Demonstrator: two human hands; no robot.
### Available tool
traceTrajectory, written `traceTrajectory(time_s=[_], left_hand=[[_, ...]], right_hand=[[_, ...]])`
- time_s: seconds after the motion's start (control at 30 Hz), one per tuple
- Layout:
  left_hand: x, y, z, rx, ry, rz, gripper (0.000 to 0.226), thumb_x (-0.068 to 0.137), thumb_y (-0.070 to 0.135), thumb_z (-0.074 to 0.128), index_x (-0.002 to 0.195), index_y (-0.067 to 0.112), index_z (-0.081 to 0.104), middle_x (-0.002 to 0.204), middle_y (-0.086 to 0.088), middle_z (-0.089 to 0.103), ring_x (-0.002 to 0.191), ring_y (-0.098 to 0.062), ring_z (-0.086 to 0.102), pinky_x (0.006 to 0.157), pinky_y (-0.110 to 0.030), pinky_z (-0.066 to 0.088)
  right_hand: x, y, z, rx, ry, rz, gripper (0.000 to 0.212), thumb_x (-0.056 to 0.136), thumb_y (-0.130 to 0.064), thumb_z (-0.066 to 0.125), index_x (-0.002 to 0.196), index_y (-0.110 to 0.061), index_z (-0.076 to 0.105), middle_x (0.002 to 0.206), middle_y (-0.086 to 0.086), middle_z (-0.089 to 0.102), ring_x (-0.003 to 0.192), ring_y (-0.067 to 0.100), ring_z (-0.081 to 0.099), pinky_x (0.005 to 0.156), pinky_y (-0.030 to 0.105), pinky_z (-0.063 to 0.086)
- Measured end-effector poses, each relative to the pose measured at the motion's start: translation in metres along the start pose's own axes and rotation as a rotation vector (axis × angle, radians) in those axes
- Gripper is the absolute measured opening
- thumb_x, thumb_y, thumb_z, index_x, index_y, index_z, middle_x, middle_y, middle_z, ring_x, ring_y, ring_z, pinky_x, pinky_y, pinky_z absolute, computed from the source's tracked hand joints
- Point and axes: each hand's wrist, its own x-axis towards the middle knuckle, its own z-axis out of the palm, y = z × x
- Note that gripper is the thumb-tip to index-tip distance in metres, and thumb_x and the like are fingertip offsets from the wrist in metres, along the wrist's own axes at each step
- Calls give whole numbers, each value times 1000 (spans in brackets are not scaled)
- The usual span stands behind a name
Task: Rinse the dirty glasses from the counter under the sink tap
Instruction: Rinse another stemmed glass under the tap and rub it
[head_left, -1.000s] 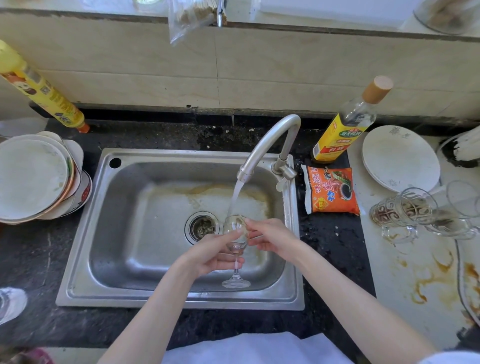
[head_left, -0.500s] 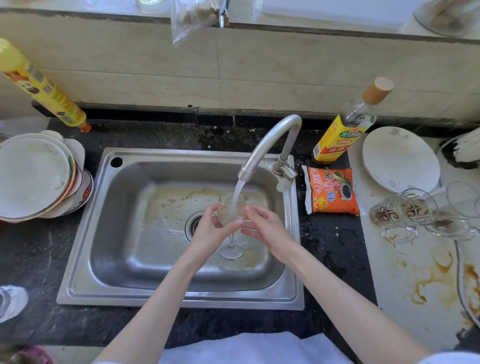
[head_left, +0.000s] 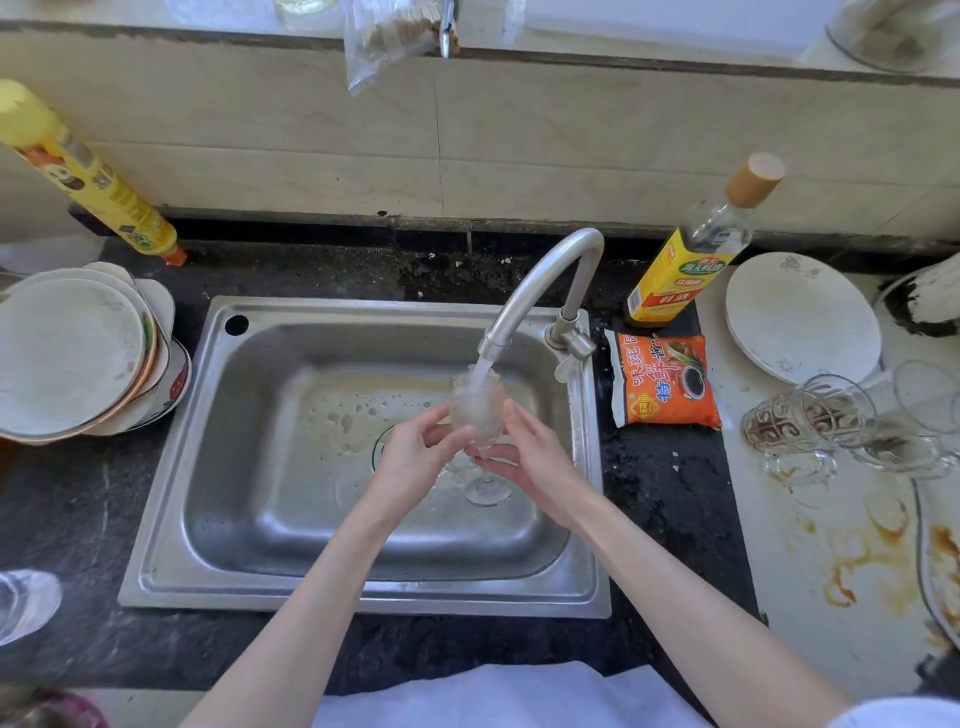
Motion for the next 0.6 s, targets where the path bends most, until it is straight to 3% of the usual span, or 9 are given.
traceTrajectory(time_s=[0.1, 0.23, 0.3, 0.37, 0.47, 0.6], left_hand=[[1, -3, 2, 19, 59, -4, 22, 84, 18, 66, 98, 35, 62, 75, 22, 70, 75, 8, 63, 78, -18, 48], [1, -5, 3, -25, 126, -47, 24, 79, 22, 72, 102, 18, 63, 87, 6, 71, 83, -8, 65, 84, -31, 49], [1, -5, 1, -34, 144, -49, 22, 80, 20, 71, 100, 15, 64, 91, 0, 71, 87, -14, 64, 83, -29, 50], [1, -4, -2, -43, 147, -50, 23, 81, 20, 70, 102, 15, 65, 95, 0, 70, 90, -14, 64, 84, -28, 50], [-1, -3, -4, -79, 108, -72, 28, 81, 21, 69, 109, 19, 63, 99, 6, 69, 92, -7, 63, 81, -19, 49], [-7, -1, -4, -199, -20, -91, 28, 83, 15, 67, 108, 27, 62, 100, 13, 70, 94, 0, 63, 75, -13, 47]], right_hand=[[1, 0, 1, -5, -4, 0, 38, 100, -40, 32, 128, -22, 51, 101, 3, 65, 85, 19, 63, 89, 34, 52], [3, 2, 3, -135, 54, 10, 50, 93, -50, 43, 129, -15, 47, 93, 3, 61, 72, 12, 57, 71, 29, 50], [3, 3, 4, -120, 70, 24, 60, 87, -58, 45, 125, -12, 49, 83, 2, 59, 58, 9, 49, 58, 26, 40], [3, 4, 3, -86, 27, 44, 56, 92, -59, 31, 114, -14, 56, 72, 3, 58, 49, 9, 38, 50, 24, 30], [2, 3, 4, -83, -50, 169, 71, 94, -61, 8, 93, -14, 61, 53, 1, 49, 38, 8, 30, 39, 19, 25], [2, 1, 5, -144, -97, 252, 77, 90, -67, 1, 74, -16, 58, 47, -4, 41, 40, 9, 28, 41, 20, 24]])
